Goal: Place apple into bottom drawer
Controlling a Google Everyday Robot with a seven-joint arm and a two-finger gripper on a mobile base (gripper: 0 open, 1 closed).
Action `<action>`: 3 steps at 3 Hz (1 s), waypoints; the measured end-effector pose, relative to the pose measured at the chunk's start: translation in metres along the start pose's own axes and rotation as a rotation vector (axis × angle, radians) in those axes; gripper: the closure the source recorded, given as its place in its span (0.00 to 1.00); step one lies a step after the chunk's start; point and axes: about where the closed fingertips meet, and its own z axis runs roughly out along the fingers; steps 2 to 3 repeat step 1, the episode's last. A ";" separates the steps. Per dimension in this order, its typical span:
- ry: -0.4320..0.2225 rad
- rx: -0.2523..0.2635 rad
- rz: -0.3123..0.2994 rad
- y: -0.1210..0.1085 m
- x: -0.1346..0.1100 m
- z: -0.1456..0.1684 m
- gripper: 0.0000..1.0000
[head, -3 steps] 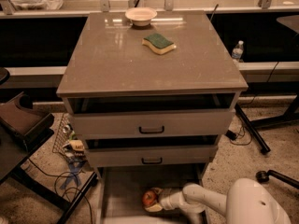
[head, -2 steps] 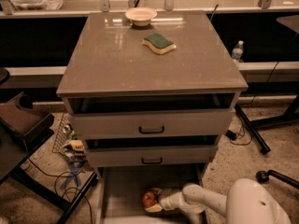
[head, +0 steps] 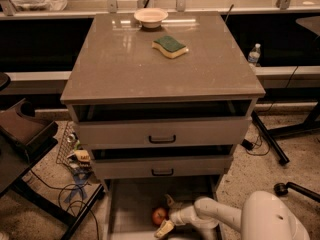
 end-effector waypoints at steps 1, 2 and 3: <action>0.000 0.000 0.000 0.000 0.000 0.000 0.00; 0.000 0.000 0.000 0.000 0.000 0.000 0.00; 0.000 0.000 0.000 0.000 0.000 0.000 0.00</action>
Offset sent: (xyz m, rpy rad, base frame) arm 0.0000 0.0000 0.0000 0.0000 0.0000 0.0000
